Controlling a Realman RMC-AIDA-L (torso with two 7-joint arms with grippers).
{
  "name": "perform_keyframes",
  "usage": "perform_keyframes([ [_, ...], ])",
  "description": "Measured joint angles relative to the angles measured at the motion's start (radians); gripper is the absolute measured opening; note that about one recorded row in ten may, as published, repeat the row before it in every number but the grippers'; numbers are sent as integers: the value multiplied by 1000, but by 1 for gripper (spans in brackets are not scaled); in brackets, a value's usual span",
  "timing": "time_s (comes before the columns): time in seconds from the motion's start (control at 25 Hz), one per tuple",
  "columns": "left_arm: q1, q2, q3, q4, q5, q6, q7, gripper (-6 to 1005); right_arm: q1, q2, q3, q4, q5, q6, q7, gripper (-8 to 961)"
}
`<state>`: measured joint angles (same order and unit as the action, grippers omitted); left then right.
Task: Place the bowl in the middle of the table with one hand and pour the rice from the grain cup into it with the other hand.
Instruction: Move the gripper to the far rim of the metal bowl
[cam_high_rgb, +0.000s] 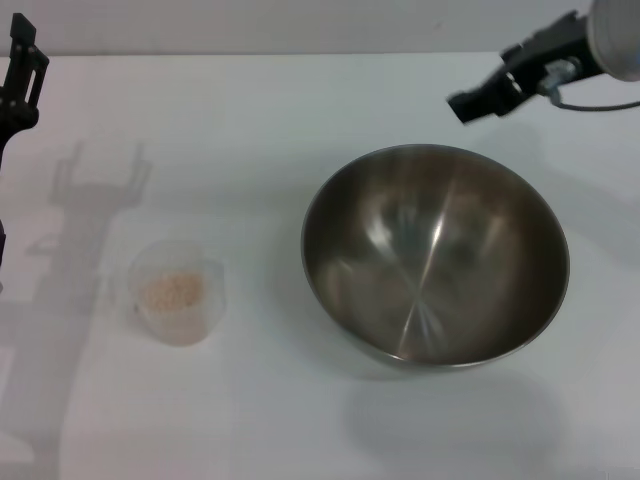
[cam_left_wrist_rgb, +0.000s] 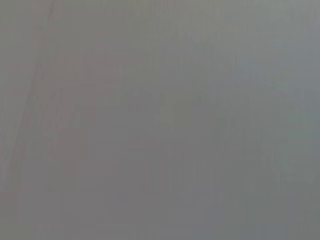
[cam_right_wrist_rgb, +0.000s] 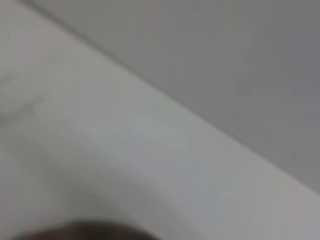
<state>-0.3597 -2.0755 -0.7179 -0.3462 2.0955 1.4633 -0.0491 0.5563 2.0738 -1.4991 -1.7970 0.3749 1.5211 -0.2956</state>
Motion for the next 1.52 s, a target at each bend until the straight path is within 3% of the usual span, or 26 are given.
perform_keyframes([
  [0.16,1,0,0,5,0,1,0,782,55,-1,84,71,2,88,-87,696],
  [0.36,1,0,0,7,0,2,0,782,86,-2,146,173,-7,103,-186,692],
  [0.88,-2,0,0,5,0,2,0,782,128,0,202,458,48,-5,-346,681],
  [1.4,-8,-2,-1,-2,0,0,0,781,146,0,253,609,101,-87,-440,671],
  [1.52,-8,-2,-2,-2,0,0,0,781,156,0,253,647,103,-102,-451,565],
])
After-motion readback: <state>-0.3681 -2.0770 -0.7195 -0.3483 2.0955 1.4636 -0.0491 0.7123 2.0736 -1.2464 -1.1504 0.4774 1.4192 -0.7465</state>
